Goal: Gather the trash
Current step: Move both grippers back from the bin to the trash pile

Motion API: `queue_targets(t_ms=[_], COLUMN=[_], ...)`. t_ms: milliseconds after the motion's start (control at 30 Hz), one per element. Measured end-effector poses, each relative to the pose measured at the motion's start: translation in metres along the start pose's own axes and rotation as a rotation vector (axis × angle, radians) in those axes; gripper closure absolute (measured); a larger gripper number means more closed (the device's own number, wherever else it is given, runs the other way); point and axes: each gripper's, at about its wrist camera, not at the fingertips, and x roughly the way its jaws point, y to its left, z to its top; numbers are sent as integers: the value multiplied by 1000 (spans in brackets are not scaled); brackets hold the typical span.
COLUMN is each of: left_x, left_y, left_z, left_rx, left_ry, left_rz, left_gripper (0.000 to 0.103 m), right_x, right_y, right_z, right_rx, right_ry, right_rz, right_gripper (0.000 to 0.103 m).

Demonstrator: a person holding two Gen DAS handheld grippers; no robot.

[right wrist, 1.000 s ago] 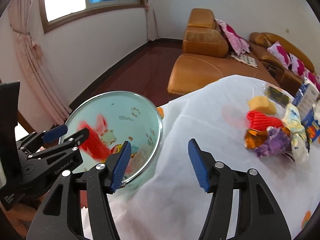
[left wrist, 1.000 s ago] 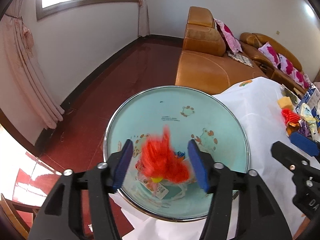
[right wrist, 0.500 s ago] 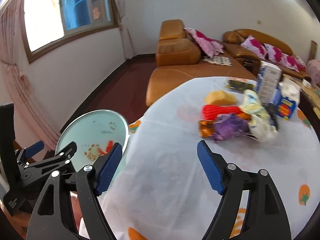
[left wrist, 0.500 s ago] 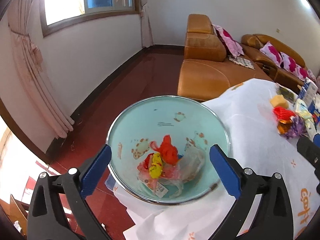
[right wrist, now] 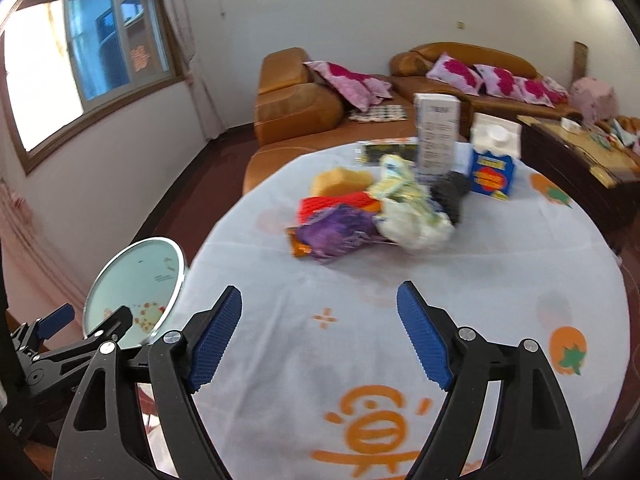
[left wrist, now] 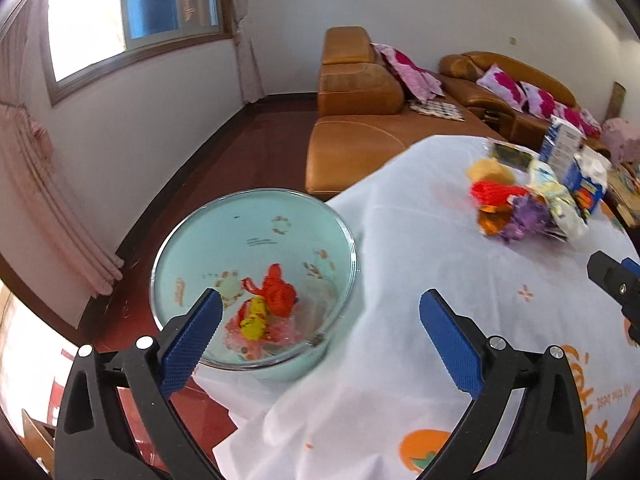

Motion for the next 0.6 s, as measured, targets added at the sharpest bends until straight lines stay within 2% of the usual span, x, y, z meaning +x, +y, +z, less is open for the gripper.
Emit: queue_targets(t_ms=[400, 600], left_x=[7, 17], left_y=[-44, -59], left_z=[-9, -7], left_rx=[65, 84], left_ry=[22, 38], left_rz=[-83, -99], left_gripper=[6, 6], right_x=[-3, 4], right_y=[-96, -117], right_z=[-7, 7], right_rx=[137, 158], right_ry=[5, -2], right_rz=[-142, -151], right_gripper=[24, 24])
